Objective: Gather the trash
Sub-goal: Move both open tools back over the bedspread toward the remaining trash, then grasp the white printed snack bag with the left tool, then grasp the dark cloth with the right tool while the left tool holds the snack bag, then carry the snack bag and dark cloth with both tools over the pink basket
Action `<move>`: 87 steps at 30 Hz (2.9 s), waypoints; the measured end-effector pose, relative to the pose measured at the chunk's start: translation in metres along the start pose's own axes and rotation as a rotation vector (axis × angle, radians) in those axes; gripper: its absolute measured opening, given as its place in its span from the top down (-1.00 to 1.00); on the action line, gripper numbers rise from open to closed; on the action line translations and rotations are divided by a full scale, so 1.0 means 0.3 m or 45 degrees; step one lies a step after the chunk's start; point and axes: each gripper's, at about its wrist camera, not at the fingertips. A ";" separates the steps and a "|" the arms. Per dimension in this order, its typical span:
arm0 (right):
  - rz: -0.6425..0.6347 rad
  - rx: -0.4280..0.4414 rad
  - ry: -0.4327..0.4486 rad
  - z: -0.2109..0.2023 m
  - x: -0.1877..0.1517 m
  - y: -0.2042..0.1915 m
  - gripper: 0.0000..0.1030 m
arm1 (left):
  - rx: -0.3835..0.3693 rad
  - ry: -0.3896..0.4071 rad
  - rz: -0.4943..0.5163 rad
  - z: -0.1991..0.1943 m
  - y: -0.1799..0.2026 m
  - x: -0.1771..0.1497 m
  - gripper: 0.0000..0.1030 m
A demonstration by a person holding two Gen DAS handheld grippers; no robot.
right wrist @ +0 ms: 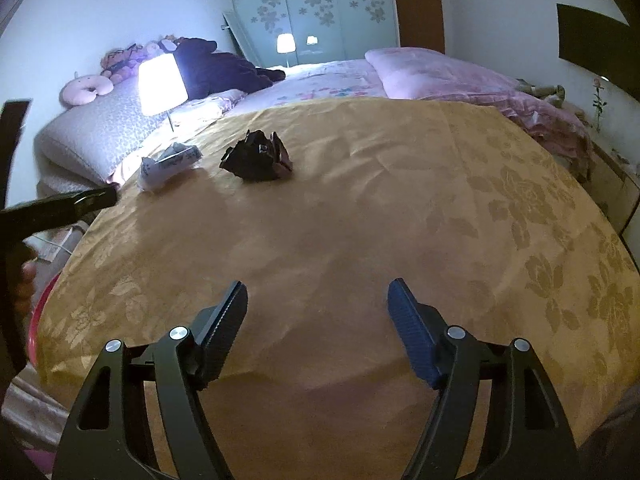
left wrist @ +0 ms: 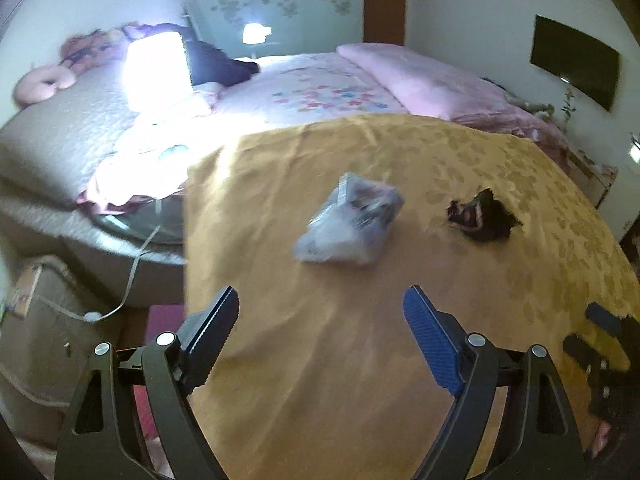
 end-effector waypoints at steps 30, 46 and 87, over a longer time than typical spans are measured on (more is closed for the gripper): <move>-0.001 0.016 -0.032 0.002 0.028 0.007 -0.40 | -0.048 -0.053 0.103 0.159 0.110 0.074 0.16; -0.131 0.040 -0.020 0.121 0.265 -0.074 -0.40 | -0.052 -0.063 0.066 0.049 0.091 -0.027 0.16; -0.204 0.156 -0.097 0.167 0.231 -0.217 0.18 | -0.029 -0.052 0.023 -0.055 0.067 -0.145 0.16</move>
Point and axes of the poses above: each gripper's, at about its wrist camera, not at the fingertips, and z roughly the way its jaws point, y to its right, x to its top
